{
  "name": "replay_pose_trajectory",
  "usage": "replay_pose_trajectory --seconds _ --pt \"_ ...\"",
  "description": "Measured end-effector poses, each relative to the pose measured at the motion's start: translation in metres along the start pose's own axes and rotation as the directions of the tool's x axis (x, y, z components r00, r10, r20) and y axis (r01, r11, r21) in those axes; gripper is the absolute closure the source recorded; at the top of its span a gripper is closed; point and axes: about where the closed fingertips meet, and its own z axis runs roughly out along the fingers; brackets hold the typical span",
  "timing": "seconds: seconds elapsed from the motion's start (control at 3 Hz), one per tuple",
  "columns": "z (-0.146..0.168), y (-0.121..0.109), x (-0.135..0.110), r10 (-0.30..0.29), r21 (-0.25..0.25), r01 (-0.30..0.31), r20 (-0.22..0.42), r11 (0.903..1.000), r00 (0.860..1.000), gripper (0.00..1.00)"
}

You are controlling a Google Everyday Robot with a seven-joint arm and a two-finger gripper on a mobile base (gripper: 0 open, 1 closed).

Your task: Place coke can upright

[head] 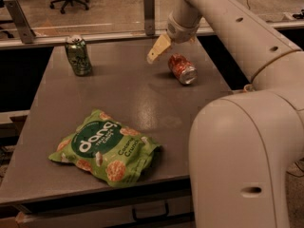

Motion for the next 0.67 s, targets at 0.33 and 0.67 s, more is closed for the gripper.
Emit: replay_pose_trajectory --seconds 0.33,0.67 --pt "0.012 -0.013 0.019 0.033 0.016 -0.032 -0.067 0.9994 0.997 0.0" --pt "0.012 -0.023 0.038 0.039 0.026 -0.036 -0.125 0.999 0.991 0.0"
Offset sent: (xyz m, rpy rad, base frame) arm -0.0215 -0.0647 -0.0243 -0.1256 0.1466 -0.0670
